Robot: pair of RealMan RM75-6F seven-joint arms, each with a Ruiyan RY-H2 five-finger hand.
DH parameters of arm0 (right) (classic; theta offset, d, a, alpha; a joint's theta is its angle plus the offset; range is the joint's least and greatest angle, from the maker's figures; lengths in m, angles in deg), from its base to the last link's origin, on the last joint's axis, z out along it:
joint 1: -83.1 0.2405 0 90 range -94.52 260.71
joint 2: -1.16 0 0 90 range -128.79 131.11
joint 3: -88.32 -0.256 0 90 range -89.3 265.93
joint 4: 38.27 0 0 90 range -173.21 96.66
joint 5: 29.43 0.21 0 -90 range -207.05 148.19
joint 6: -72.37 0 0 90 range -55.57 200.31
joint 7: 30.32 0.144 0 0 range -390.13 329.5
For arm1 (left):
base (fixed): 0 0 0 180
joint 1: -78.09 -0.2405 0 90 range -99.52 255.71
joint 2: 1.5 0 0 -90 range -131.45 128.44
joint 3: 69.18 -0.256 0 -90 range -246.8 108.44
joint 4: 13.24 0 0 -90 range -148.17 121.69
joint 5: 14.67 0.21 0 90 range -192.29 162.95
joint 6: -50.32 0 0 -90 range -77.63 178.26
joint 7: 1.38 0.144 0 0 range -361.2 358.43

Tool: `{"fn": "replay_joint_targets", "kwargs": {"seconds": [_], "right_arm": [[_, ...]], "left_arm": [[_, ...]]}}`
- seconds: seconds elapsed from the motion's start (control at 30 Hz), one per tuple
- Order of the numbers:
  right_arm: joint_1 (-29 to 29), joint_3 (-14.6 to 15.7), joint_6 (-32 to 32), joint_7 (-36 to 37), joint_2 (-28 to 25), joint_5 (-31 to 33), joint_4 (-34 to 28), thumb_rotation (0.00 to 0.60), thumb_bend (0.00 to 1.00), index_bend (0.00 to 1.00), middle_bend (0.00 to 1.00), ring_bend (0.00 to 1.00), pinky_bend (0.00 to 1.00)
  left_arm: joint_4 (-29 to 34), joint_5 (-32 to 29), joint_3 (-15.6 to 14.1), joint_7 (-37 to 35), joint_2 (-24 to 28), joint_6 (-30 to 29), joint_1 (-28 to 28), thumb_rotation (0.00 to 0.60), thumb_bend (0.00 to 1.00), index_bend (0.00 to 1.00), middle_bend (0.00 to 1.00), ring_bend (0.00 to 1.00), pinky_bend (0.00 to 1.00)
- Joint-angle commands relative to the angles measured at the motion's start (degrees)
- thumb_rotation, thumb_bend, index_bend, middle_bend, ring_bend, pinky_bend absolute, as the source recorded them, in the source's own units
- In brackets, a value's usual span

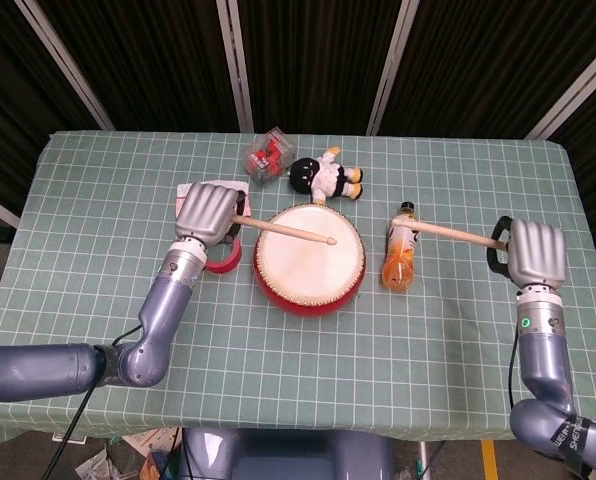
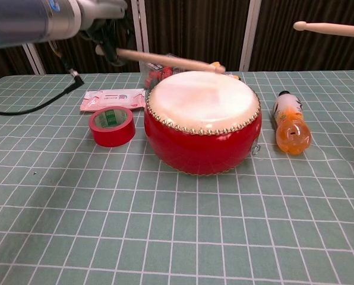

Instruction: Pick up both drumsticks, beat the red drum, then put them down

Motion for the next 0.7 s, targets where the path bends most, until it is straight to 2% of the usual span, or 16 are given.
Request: {"fn": "replay_joint_targets", "kwargs": {"seconds": [0.03, 0.13, 0.17, 0.23, 0.33, 0.53, 0.6, 0.7], "right_arm": [[-1.12, 0.39, -1.56, 1.58, -1.09, -0.04, 1.05, 0.6, 0.56, 1.0, 1.0, 1.0, 1.0], [-1.88, 0.7, -2.39, 2.63, -2.04, -0.58, 1.55, 0.6, 0.56, 1.0, 1.0, 1.0, 1.0], [-2.06, 0.71, -2.57, 2.95, -2.31, -0.77, 1.66, 0.6, 0.56, 1.0, 1.0, 1.0, 1.0], [-2.36, 0.66, -2.74, 3.51, -2.72, -1.1, 1.76, 0.6, 0.56, 1.0, 1.0, 1.0, 1.0], [-2.72, 0.69, -2.74, 4.0, -2.96, -1.68, 1.4, 0.6, 0.56, 1.0, 1.0, 1.0, 1.0], [-3.56, 1.11, -0.86, 3.74, -3.14, -3.66, -0.65, 0.6, 0.56, 1.0, 1.0, 1.0, 1.0], [-4.13, 1.41, -0.03, 3.85, -3.56, -4.91, -1.73, 0.6, 0.56, 1.0, 1.0, 1.0, 1.0], [-5.71, 2.72, 1.25, 4.58, -4.78, -8.89, -3.73, 0.6, 0.56, 1.0, 1.0, 1.0, 1.0]], "left_arm": [[-5.36, -11.2, -5.57, 11.67, -5.91, -0.3, 3.35, 0.6, 0.6, 0.78, 1.0, 1.0, 1.0], [-6.07, -23.17, -6.23, 22.15, -6.62, -1.75, 6.58, 0.6, 0.6, 0.78, 1.0, 1.0, 1.0], [-6.17, -25.2, -5.63, 23.94, -6.56, -2.48, 7.44, 0.6, 0.6, 0.78, 1.0, 1.0, 1.0], [-5.9, -24.99, -3.68, 23.48, -6.0, -3.4, 8.0, 0.6, 0.6, 0.78, 1.0, 1.0, 1.0], [-2.88, -19.77, -0.25, 17.45, -3.75, -3.7, 6.65, 0.6, 0.6, 0.78, 1.0, 1.0, 1.0], [7.15, -7.62, 2.98, 6.18, 1.84, -5.97, 1.94, 0.6, 0.6, 0.78, 1.0, 1.0, 1.0], [11.1, -4.81, 2.88, 3.81, 3.65, -6.96, 0.12, 0.6, 0.6, 0.78, 1.0, 1.0, 1.0], [17.28, 0.16, 0.98, 0.99, 6.12, -9.32, -3.24, 0.6, 0.6, 0.78, 1.0, 1.0, 1.0]]}}
